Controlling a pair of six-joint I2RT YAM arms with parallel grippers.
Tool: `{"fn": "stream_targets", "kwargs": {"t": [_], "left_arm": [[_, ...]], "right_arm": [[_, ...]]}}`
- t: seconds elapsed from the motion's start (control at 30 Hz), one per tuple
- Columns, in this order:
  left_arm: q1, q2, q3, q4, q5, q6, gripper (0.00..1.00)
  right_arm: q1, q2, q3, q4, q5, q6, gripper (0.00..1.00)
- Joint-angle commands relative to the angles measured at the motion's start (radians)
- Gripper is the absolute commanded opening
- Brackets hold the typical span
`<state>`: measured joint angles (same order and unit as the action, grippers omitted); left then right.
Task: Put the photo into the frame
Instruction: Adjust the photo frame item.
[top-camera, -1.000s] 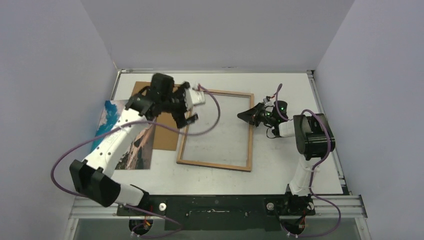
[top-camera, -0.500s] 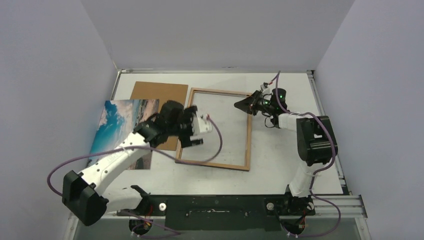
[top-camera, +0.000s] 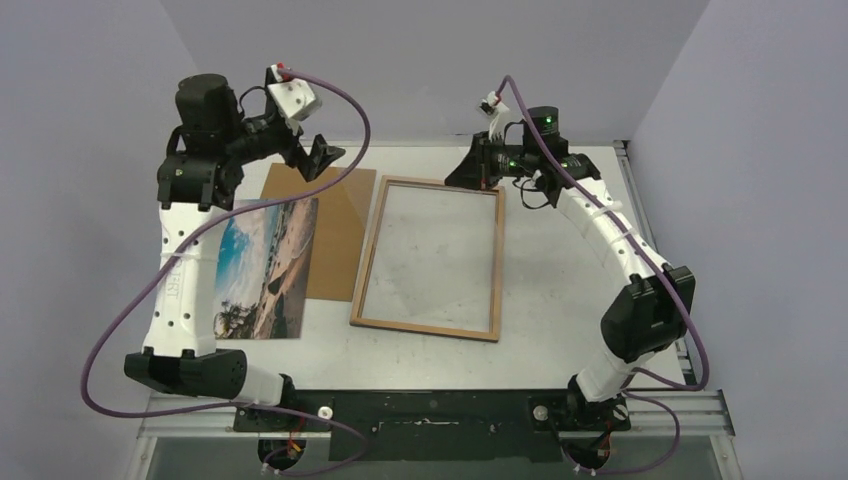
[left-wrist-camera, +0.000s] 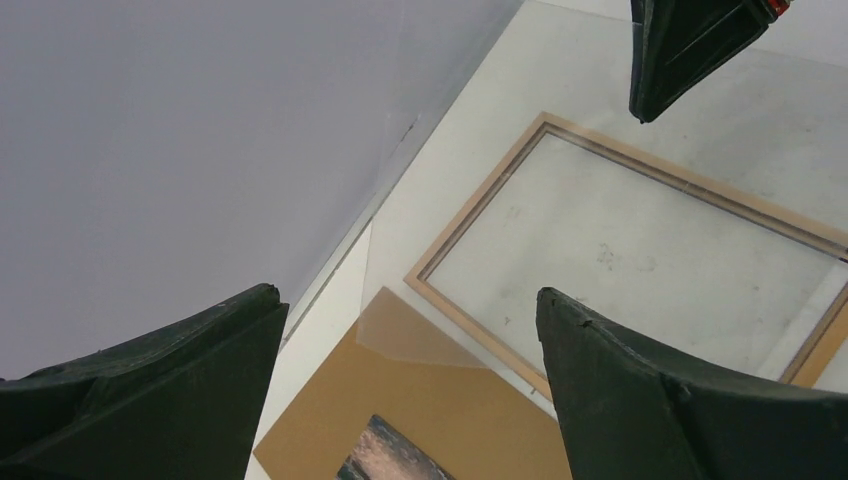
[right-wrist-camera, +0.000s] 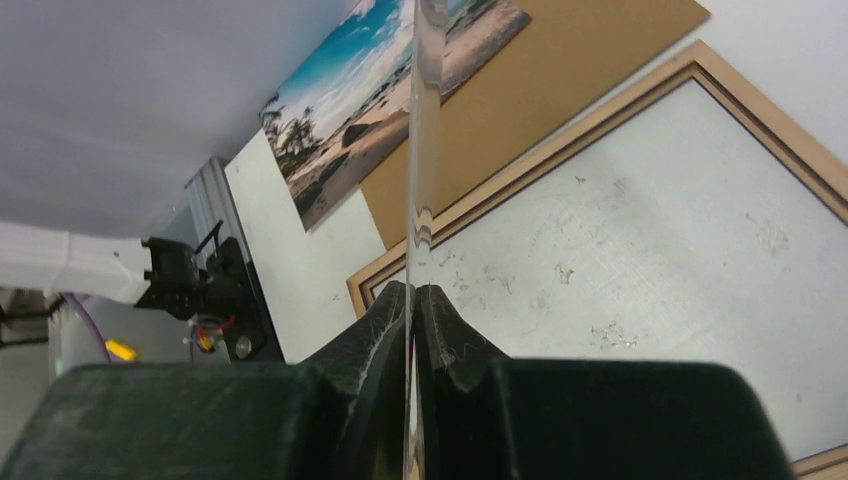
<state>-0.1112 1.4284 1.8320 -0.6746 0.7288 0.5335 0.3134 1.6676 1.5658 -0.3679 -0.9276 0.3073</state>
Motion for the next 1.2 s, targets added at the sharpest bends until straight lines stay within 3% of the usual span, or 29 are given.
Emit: {"fn": "stream_targets", "kwargs": {"t": [0.0, 0.1, 0.2, 0.47, 0.83, 0.97, 1.0, 1.07, 1.17], "left_arm": [[0.038, 0.063, 0.196, -0.323, 0.148, 0.1, 0.96], [0.06, 0.13, 0.324, -0.502, 0.153, 0.2, 0.96], [0.095, 0.161, 0.367, -0.568, 0.168, 0.25, 0.96], [0.105, 0.173, 0.379, -0.732, 0.275, 0.377, 1.0], [0.105, 0.196, 0.356, -0.836, 0.325, 0.463, 0.69], [0.105, 0.204, 0.35, -0.835, 0.339, 0.45, 0.67], [0.106, 0.206, 0.353, -0.843, 0.343, 0.457, 0.64], [0.105, 0.213, 0.359, -0.861, 0.356, 0.469, 0.47], [0.101, 0.215, 0.374, -0.871, 0.372, 0.462, 0.01]], "right_arm": [[0.05, -0.048, 0.163, -0.236, -0.068, -0.287, 0.05], [0.075, -0.03, 0.276, -0.357, -0.064, -0.373, 0.05], [0.119, -0.038, 0.333, -0.428, -0.05, -0.435, 0.05], [0.167, -0.084, 0.326, -0.409, -0.053, -0.463, 0.05], [0.186, -0.093, 0.332, -0.362, -0.18, -0.487, 0.05], [0.201, -0.102, 0.334, -0.348, -0.191, -0.49, 0.05], [0.202, -0.104, 0.333, -0.346, -0.189, -0.489, 0.05], [0.203, -0.104, 0.328, -0.332, -0.192, -0.476, 0.05], [0.205, -0.109, 0.299, -0.275, -0.192, -0.431, 0.05]]}}
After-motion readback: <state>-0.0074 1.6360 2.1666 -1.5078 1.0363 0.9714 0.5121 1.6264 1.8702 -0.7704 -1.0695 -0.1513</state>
